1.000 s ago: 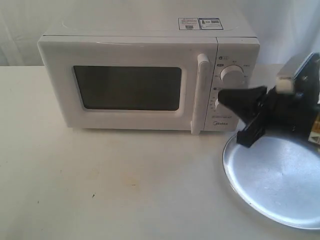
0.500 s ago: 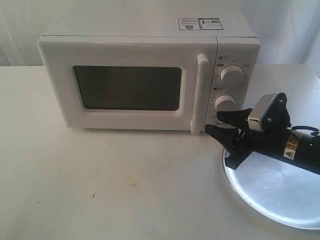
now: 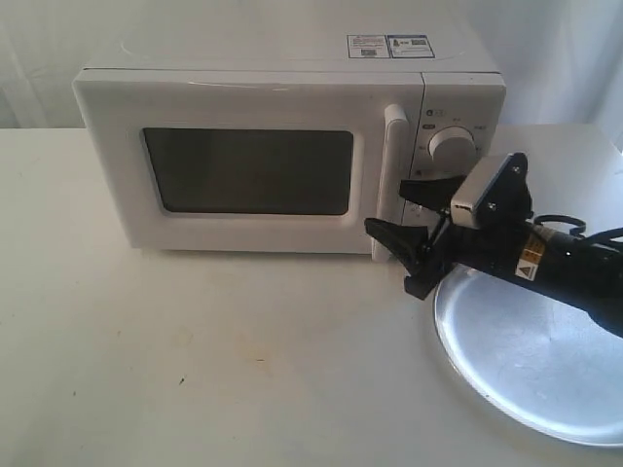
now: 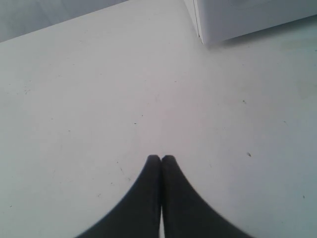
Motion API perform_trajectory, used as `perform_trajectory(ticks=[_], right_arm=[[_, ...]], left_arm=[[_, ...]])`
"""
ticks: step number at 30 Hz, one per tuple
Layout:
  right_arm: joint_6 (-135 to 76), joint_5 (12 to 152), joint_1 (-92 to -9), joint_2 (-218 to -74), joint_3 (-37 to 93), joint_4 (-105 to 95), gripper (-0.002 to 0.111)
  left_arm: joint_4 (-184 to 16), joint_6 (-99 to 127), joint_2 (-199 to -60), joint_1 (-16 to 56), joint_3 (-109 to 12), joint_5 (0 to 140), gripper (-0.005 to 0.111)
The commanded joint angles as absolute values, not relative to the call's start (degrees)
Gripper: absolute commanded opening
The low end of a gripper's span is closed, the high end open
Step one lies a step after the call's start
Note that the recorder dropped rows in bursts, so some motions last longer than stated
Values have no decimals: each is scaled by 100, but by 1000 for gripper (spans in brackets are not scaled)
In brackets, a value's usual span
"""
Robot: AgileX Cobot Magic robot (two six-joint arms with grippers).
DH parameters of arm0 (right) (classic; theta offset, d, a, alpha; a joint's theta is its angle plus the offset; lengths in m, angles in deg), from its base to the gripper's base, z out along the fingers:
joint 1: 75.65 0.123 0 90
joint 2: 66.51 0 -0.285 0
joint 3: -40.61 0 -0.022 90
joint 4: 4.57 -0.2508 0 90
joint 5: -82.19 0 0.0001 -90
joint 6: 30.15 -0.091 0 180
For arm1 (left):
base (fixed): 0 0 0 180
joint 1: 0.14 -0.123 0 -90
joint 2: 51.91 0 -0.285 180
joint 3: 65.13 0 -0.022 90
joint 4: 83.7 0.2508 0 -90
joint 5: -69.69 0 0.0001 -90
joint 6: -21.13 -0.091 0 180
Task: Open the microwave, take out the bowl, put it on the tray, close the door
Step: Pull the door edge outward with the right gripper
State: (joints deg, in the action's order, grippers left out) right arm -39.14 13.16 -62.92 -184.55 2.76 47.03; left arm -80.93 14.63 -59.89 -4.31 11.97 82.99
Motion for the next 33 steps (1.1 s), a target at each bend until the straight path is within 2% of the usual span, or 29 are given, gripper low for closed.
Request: perform_trajectory(ticks=[1,3,5,6,8,28,30,33], right_arm=[[-3931,1639,-6011,-18530,565,4269,61],[-3931,1812,-5955,-18544,616,4405,50],[-3918,1812,-5955,-18544,616,4611,31],[-3918,1786,-5955,-18544,616,4809,17],[-3918,1778,-5955,-18544,616,4952,0],[-4439,1223,-5955,-18508,594,5912,1],[-4487,1223,-5966,-18508,594,5912,5],[-5028,1223,-5966,-18508,594,5792,21]], left_arm=[[-8115,1490,-5970,-407,1209,8301,0],[-8115,1490,-5970,-407,1209,8301,0],[-8115,1490,-5970,-407,1209,8301,0],[-8115,1490,-5970,-407,1209,8301,0],[-8115,1490,-5970,-407,1209,8301,0],[-8115,1490,-5970,-407,1209,8301,0],[-8115,1490,-5970,-407,1209,8301,0],[-8115,1490,-5970,-407,1209,8301,0]])
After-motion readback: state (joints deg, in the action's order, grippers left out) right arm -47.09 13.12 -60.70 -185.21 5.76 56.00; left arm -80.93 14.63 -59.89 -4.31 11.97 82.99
